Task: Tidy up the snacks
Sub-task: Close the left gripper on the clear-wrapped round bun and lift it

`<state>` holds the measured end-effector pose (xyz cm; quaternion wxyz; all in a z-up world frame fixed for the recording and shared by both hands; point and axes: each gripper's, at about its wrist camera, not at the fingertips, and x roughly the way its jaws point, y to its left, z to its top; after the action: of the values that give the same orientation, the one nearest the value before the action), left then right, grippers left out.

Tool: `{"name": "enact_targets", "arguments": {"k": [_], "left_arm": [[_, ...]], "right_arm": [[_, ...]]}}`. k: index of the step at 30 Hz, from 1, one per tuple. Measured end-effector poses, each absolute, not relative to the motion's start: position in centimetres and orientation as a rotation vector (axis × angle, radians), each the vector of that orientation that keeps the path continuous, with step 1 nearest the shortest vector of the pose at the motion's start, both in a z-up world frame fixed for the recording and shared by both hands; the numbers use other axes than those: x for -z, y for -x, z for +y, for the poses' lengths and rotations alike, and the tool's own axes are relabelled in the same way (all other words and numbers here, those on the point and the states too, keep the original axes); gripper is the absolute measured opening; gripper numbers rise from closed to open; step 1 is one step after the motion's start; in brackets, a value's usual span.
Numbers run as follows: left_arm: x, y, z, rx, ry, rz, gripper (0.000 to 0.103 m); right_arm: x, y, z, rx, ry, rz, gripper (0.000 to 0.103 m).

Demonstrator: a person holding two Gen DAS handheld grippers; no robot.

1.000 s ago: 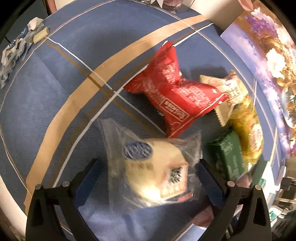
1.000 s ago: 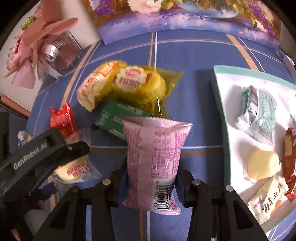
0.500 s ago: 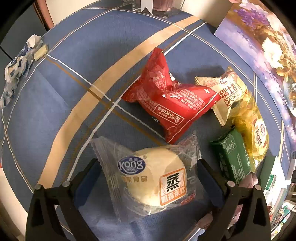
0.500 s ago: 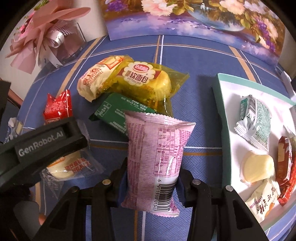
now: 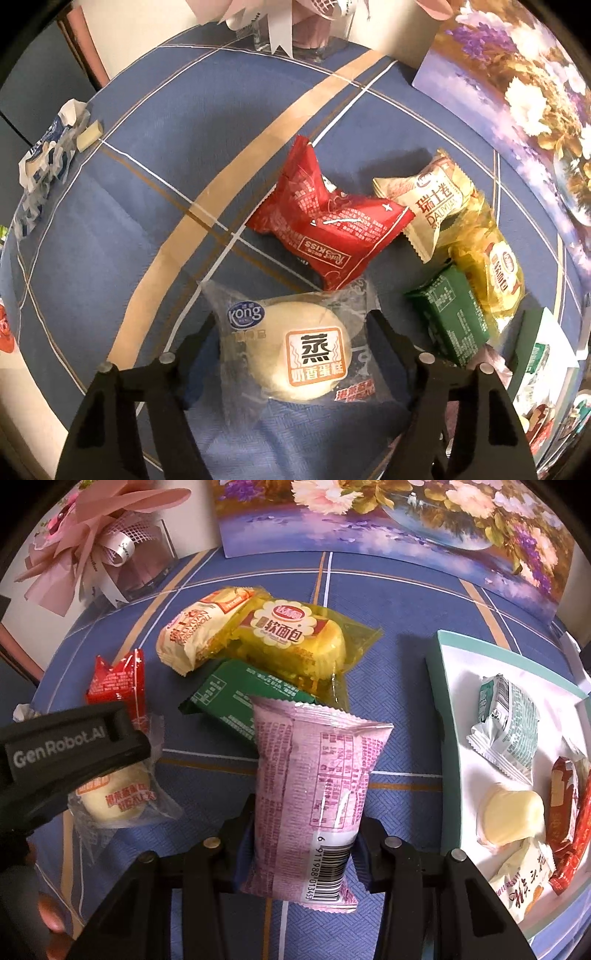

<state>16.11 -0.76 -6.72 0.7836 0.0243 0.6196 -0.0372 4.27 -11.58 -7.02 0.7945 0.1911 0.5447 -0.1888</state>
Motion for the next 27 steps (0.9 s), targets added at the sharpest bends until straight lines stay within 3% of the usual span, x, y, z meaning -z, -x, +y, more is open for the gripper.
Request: {"name": "enact_targets", "arguments": {"k": [11, 27], "left_arm": [[5.3, -15.5, 0.2, 0.081, -0.042, 1.334, 0.072], [3.0, -14.1, 0.4, 0.099, -0.024, 1.294, 0.066]], "right_arm": [[6.3, -4.0, -12.3, 0.373, -0.461, 1.159, 0.042], [3.5, -3.8, -13.9, 0.362, -0.536, 1.127, 0.041]]}}
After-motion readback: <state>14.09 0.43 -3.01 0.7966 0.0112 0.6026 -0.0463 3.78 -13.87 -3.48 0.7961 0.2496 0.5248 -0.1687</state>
